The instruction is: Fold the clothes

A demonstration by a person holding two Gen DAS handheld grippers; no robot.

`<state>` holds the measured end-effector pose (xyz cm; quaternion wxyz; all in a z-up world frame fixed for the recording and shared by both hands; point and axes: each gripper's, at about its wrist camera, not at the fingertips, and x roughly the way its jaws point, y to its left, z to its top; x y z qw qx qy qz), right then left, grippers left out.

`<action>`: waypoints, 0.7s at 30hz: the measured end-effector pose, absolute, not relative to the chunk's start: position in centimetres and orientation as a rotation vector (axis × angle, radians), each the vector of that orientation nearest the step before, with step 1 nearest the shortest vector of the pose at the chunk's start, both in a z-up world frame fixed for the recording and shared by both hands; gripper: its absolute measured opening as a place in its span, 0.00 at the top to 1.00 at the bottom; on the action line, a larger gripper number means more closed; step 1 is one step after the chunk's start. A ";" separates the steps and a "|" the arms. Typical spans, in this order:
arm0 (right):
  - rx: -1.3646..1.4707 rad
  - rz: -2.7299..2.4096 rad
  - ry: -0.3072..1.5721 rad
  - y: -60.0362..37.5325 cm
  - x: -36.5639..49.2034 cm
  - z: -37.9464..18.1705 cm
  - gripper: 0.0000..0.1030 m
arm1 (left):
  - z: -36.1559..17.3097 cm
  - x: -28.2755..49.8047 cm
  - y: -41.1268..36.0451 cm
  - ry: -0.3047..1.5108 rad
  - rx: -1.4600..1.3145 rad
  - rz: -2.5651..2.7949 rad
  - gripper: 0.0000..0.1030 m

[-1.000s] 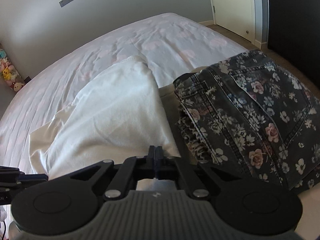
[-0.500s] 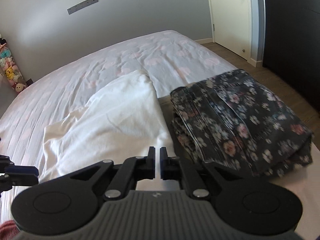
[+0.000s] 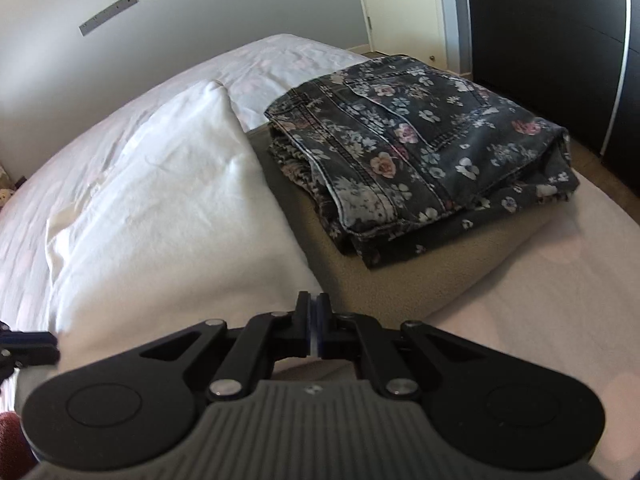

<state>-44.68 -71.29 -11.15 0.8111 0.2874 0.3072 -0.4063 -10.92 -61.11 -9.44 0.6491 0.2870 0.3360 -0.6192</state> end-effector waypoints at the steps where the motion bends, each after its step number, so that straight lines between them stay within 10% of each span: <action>1: 0.616 -0.883 0.657 -70.9 -45.0 -11.0 0.94 | -9.2 -10.8 -60.9 0.771 0.641 -1.398 0.92; 6: 0.624 -0.909 0.580 -67.2 -46.5 -9.2 0.88 | -7.0 -11.2 -58.7 0.721 0.595 -1.357 0.78; 10: 0.583 -0.873 0.496 -63.4 -46.5 -6.4 0.61 | -4.8 -11.5 -56.7 0.680 0.507 -1.342 0.60; 21: 0.492 -0.848 0.343 -53.7 -46.4 1.0 0.22 | 0.4 -13.3 -50.6 0.520 0.335 -1.291 0.29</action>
